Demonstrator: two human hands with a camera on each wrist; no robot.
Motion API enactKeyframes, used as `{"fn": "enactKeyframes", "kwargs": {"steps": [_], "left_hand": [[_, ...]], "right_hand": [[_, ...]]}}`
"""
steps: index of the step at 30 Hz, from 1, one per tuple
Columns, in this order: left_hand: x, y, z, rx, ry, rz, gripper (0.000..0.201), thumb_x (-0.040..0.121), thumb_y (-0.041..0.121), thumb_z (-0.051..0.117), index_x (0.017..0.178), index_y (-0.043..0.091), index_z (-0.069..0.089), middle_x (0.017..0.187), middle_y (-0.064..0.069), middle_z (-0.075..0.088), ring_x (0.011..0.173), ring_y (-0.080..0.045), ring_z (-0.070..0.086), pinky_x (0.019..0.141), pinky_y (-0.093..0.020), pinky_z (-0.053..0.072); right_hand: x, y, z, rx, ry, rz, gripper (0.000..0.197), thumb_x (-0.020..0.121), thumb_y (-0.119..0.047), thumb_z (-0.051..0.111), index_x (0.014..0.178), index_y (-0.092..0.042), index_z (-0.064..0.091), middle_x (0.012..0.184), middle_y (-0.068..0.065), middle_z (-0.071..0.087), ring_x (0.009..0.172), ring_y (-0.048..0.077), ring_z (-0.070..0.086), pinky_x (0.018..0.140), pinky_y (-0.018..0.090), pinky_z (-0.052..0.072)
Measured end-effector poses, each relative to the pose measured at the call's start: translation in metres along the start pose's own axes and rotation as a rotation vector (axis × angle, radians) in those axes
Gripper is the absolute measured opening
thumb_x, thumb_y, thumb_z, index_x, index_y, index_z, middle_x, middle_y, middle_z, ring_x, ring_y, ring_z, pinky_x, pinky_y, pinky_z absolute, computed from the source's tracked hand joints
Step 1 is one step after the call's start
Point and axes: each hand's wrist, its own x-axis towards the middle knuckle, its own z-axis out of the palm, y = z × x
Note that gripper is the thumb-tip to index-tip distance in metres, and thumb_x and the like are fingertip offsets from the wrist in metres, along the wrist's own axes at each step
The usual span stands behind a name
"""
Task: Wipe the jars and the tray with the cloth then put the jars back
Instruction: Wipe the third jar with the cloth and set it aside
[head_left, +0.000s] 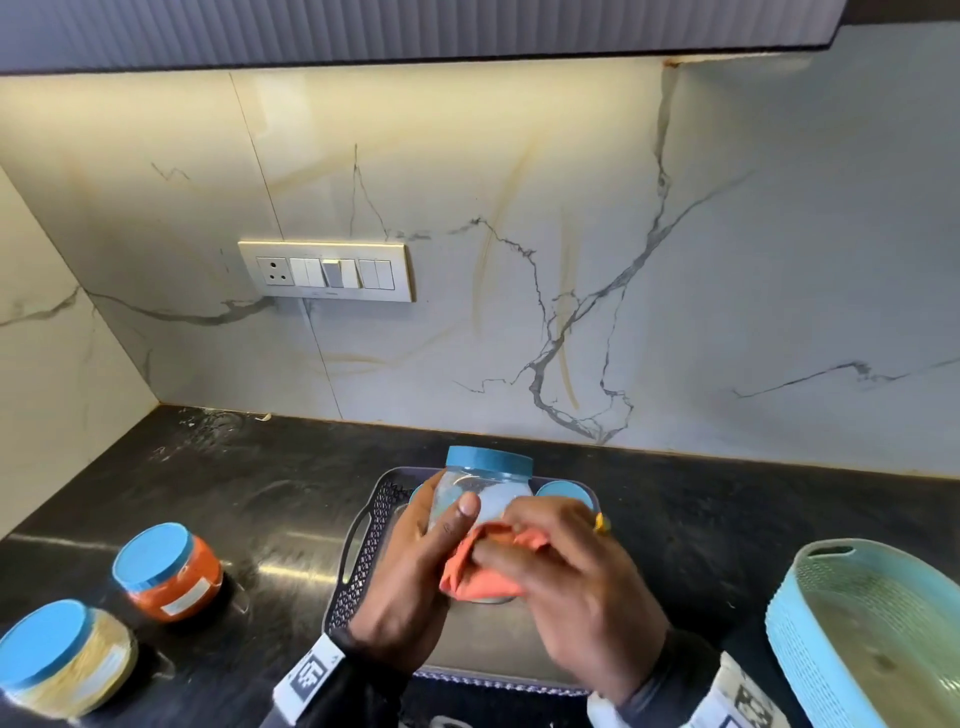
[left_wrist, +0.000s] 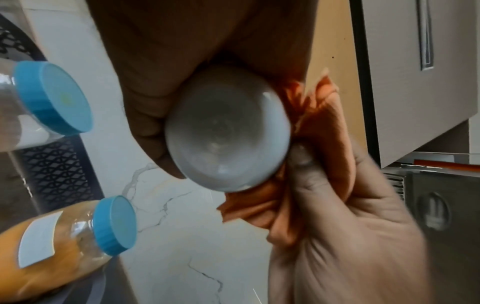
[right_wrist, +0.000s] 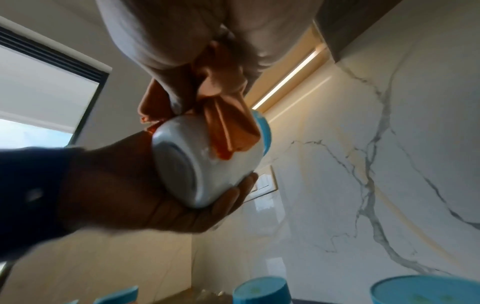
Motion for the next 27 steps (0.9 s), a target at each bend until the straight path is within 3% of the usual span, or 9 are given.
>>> {"fn": "enactKeyframes", "kwargs": {"steps": [2, 5, 10, 12, 14, 17, 20, 24, 27], "left_hand": [[-0.002, 0.000, 0.004, -0.068, 0.010, -0.043, 0.073, 0.070, 0.053, 0.086, 0.122, 0.006, 0.068, 0.105, -0.017, 0.072, 0.081, -0.020, 0.072, 0.057, -0.023, 0.055], [-0.003, 0.000, 0.011, -0.197, -0.011, -0.099, 0.031, 0.090, 0.043, 0.065, 0.104, 0.021, 0.080, 0.107, -0.014, 0.073, 0.087, -0.021, 0.071, 0.063, -0.030, 0.057], [0.001, 0.002, 0.004, -0.230, -0.003, -0.132, 0.039, 0.095, 0.044, 0.060, 0.109, 0.012, 0.078, 0.110, -0.025, 0.071, 0.089, -0.031, 0.073, 0.069, -0.038, 0.061], [0.002, -0.001, 0.003, -0.200, -0.010, -0.125, 0.052, 0.085, 0.053, 0.070, 0.117, 0.011, 0.073, 0.114, -0.027, 0.069, 0.091, -0.033, 0.072, 0.070, -0.039, 0.061], [0.001, -0.003, 0.008, -0.193, -0.015, -0.111, 0.063, 0.074, 0.056, 0.081, 0.119, 0.013, 0.074, 0.116, -0.023, 0.070, 0.091, -0.028, 0.073, 0.067, -0.036, 0.060], [0.001, -0.005, 0.016, -0.205, 0.006, -0.098, 0.046, 0.086, 0.051, 0.065, 0.118, 0.019, 0.076, 0.119, -0.015, 0.070, 0.097, -0.024, 0.070, 0.071, -0.035, 0.057], [0.003, -0.003, 0.011, -0.267, 0.041, -0.090, 0.058, 0.079, 0.055, 0.076, 0.121, 0.014, 0.073, 0.119, -0.020, 0.069, 0.096, -0.028, 0.069, 0.074, -0.039, 0.058], [0.005, 0.000, 0.002, -0.302, 0.056, -0.111, 0.064, 0.085, 0.054, 0.069, 0.128, 0.007, 0.065, 0.122, -0.028, 0.062, 0.104, -0.037, 0.064, 0.087, -0.047, 0.054], [0.003, -0.004, 0.008, -0.330, 0.041, -0.119, 0.075, 0.079, 0.059, 0.074, 0.131, 0.006, 0.066, 0.124, -0.026, 0.065, 0.103, -0.035, 0.067, 0.085, -0.050, 0.060]], "right_hand": [[0.013, 0.014, -0.005, 0.069, 0.107, 0.111, 0.035, 0.089, -0.003, 0.063, 0.114, -0.024, 0.073, 0.115, 0.000, 0.060, 0.101, 0.018, 0.062, 0.092, 0.027, 0.052], [0.023, 0.026, -0.009, 0.139, 0.184, 0.251, 0.027, 0.090, -0.007, 0.070, 0.111, -0.022, 0.079, 0.108, -0.003, 0.066, 0.099, 0.018, 0.065, 0.084, 0.035, 0.055], [-0.005, -0.007, -0.006, 0.061, -0.003, -0.027, 0.031, 0.098, -0.011, 0.054, 0.124, -0.023, 0.065, 0.118, -0.003, 0.057, 0.098, 0.021, 0.062, 0.088, 0.031, 0.052], [-0.001, -0.001, -0.009, 0.024, -0.018, -0.086, 0.031, 0.099, -0.009, 0.052, 0.122, -0.024, 0.065, 0.117, -0.003, 0.056, 0.096, 0.021, 0.062, 0.087, 0.032, 0.053], [0.012, 0.012, -0.012, 0.054, 0.092, 0.025, 0.031, 0.094, -0.008, 0.057, 0.117, -0.024, 0.070, 0.114, -0.004, 0.059, 0.098, 0.017, 0.061, 0.088, 0.030, 0.053], [0.029, 0.024, -0.014, 0.158, 0.241, 0.265, 0.028, 0.091, -0.008, 0.064, 0.111, -0.020, 0.078, 0.110, -0.006, 0.066, 0.103, 0.010, 0.063, 0.087, 0.034, 0.055], [0.019, 0.007, -0.011, 0.164, 0.161, 0.200, 0.034, 0.094, -0.007, 0.060, 0.119, -0.023, 0.075, 0.115, -0.003, 0.064, 0.104, 0.013, 0.063, 0.091, 0.027, 0.052], [-0.002, -0.001, -0.008, 0.130, 0.046, 0.014, 0.028, 0.096, -0.007, 0.057, 0.116, -0.014, 0.075, 0.120, 0.003, 0.061, 0.104, 0.016, 0.063, 0.092, 0.024, 0.051], [0.013, 0.019, -0.011, 0.211, 0.186, 0.183, 0.029, 0.090, -0.007, 0.062, 0.113, -0.016, 0.077, 0.117, 0.003, 0.060, 0.108, 0.008, 0.060, 0.093, 0.019, 0.049]]}}
